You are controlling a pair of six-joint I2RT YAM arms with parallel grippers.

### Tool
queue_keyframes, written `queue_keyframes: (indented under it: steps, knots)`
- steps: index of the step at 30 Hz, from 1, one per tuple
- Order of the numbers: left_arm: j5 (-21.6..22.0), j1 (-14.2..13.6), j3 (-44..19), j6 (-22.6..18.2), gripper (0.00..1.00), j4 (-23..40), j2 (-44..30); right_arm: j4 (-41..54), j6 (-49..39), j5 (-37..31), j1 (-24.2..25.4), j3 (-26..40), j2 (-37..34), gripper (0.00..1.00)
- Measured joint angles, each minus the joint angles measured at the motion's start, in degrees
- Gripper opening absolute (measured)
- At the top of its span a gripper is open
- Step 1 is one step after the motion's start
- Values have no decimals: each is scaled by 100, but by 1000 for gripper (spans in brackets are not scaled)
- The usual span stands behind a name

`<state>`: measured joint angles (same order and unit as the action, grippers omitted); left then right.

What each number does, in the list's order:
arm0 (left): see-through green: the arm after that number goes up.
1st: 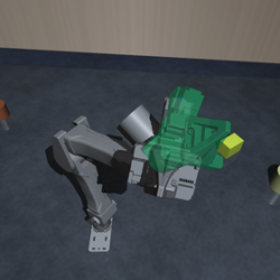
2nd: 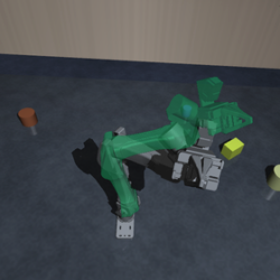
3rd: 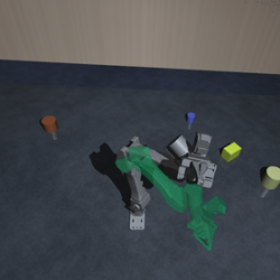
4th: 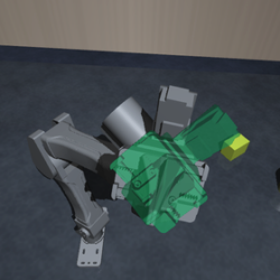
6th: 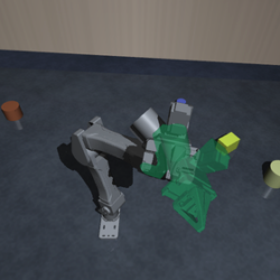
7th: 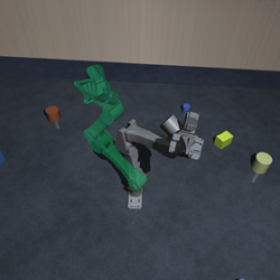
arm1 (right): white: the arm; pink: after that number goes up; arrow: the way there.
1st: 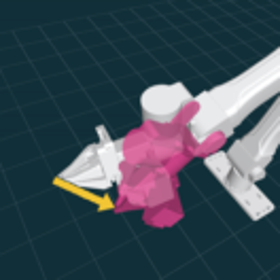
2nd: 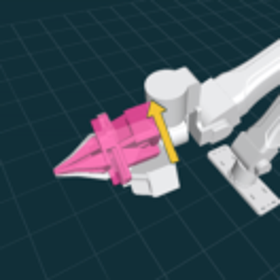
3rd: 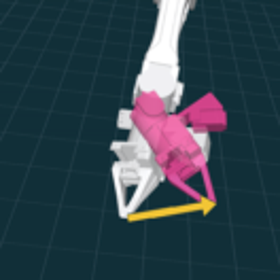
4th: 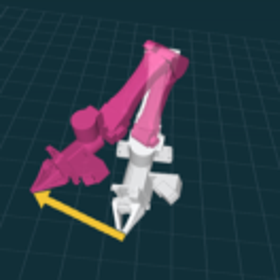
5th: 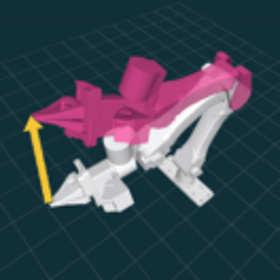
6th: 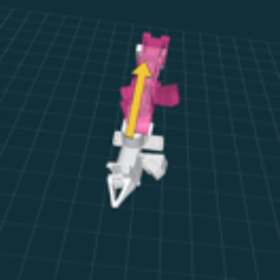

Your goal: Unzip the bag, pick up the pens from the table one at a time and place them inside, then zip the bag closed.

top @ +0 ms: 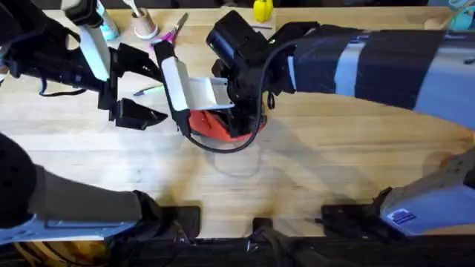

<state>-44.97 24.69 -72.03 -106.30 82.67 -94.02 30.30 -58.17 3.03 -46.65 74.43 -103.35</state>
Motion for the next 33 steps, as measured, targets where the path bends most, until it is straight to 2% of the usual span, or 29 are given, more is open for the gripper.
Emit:
queue_keyframes:
  steps: [6, 12, 14, 16, 21, 25, 29, 33]
  knots:
    - [-2, 0, 0, 0, 994, -3, 0, 20, 191, -2, 0, 3, 13, 994]
    - [2, 0, 0, 1, 992, -323, 0, 155, 525, 2, -4, -15, 293, 994]
    - [109, 0, 0, 114, 993, -557, 0, 159, 667, 2, 9, -24, 542, 994]
    - [280, 0, 0, 431, 993, -885, 0, 156, 828, 2, 37, -24, 844, 994]
    - [927, -38, 0, 1597, 993, -1771, 0, 151, 1308, 4, 262, -24, 1597, 994]
    - [1492, -182, 0, 2354, 993, -2394, 0, 146, 1722, 4, 462, -24, 1934, 994]
    - [2092, -458, 0, 2888, 992, -2940, 0, 160, 2073, 4, 596, -24, 2064, 994]
    - [2691, -819, 0, 3171, 991, -3313, -3, 192, 2282, 2, 649, -24, 2074, 994]
